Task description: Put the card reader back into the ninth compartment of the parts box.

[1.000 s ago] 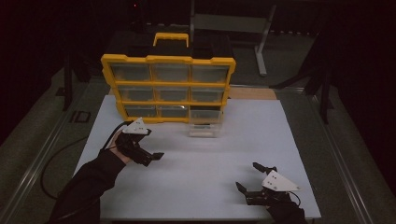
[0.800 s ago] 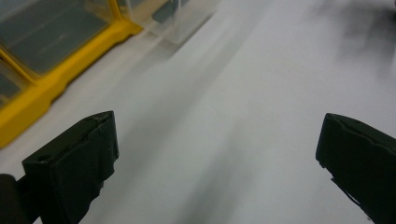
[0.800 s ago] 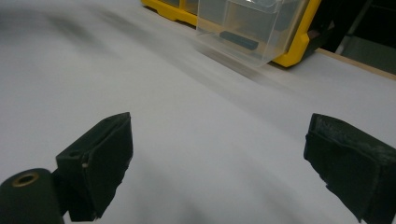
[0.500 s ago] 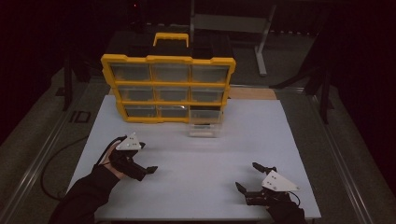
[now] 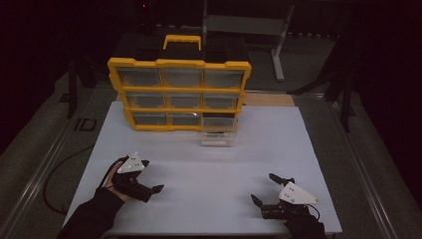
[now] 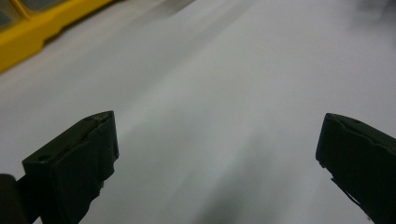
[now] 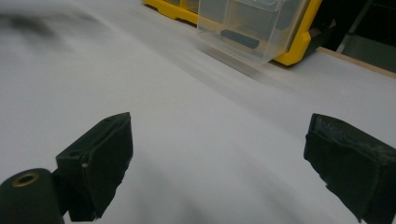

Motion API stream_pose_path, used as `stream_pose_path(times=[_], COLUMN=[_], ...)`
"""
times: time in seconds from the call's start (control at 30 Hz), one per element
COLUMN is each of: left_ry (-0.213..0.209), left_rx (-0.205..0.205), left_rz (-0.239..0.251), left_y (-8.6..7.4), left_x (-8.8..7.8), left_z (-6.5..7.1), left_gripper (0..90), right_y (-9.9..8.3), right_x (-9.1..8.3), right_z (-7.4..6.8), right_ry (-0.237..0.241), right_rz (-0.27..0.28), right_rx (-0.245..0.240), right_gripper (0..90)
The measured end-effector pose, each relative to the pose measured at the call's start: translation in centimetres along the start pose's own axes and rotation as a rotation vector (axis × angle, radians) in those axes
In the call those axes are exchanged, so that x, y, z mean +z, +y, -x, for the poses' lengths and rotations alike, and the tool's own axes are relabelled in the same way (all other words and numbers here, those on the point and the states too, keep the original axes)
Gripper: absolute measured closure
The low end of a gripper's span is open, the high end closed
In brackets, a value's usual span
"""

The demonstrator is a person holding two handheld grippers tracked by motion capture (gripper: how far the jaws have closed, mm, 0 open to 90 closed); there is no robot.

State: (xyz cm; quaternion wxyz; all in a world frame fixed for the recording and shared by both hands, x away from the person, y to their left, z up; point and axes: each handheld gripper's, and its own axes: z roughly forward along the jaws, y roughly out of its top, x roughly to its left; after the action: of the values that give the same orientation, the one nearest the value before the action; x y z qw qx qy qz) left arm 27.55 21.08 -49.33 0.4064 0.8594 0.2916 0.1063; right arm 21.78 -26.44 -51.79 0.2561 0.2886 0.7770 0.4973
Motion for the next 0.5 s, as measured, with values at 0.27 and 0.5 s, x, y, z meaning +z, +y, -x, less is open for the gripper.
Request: stream_pose_path(times=[0.27,0.5], left_ry=[0.024,0.043], left_rx=[-0.019,-0.032], left_rz=[0.001,0.0], left_y=[-1.9,-3.0], left_x=[-0.4,-0.9], left_z=[0.6,0.8], left_gripper=[0.3,0.3], right_y=[0.0,0.0], right_x=[0.0,0.0], right_z=[0.0,0.0], right_ry=[0.001,0.002], right_rz=[-0.003,-0.005], right_rx=[-0.003,-0.001], right_gripper=[8.2,8.3])
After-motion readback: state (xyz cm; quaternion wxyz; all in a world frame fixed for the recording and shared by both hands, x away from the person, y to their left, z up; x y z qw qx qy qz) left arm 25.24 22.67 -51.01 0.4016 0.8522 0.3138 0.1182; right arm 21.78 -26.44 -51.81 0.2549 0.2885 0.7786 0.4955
